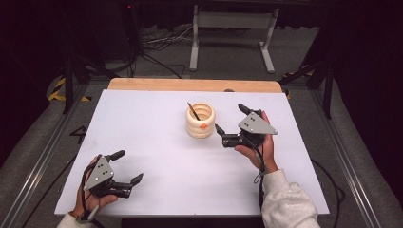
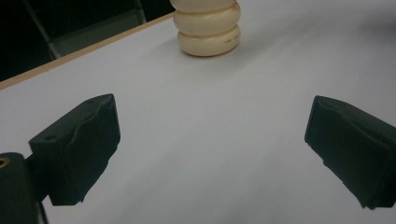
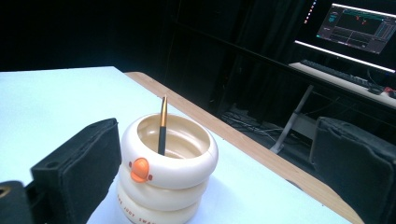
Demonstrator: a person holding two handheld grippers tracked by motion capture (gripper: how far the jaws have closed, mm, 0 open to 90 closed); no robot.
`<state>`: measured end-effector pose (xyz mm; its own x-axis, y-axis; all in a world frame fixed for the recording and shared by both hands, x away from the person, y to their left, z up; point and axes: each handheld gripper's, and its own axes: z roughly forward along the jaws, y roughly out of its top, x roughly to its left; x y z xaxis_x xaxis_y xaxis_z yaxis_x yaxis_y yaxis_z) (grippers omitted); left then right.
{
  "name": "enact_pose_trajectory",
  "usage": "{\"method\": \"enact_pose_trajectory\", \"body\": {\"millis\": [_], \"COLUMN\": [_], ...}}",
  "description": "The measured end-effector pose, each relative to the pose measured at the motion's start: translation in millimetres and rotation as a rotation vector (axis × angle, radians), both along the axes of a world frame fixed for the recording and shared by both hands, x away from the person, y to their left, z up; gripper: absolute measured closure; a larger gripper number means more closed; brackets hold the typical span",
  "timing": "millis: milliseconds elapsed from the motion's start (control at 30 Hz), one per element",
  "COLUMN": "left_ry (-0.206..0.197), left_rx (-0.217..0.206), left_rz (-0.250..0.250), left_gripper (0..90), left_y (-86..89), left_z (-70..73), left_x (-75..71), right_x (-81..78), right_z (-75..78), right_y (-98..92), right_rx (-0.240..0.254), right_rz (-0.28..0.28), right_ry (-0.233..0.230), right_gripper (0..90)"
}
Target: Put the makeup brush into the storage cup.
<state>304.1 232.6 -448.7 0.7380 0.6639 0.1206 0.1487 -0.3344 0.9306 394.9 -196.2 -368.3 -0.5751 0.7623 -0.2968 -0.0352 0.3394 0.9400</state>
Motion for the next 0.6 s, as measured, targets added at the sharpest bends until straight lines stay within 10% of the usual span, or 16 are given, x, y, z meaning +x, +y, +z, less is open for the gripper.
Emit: {"method": "enact_pose_trajectory", "body": {"millis": [600], "left_ry": [-0.001], "left_rx": [0.005], "left_rz": [-0.001], "left_gripper": [4.3], "left_y": [-0.7], "left_z": [-0.2], "left_x": [0.2], "right_x": [-17.3], "right_z": [-5.0], "right_y": [-9.9], "right_rx": [-0.033], "right_rz": [0.016], "right_ry": [-0.031], "right_gripper": [2.9]}}
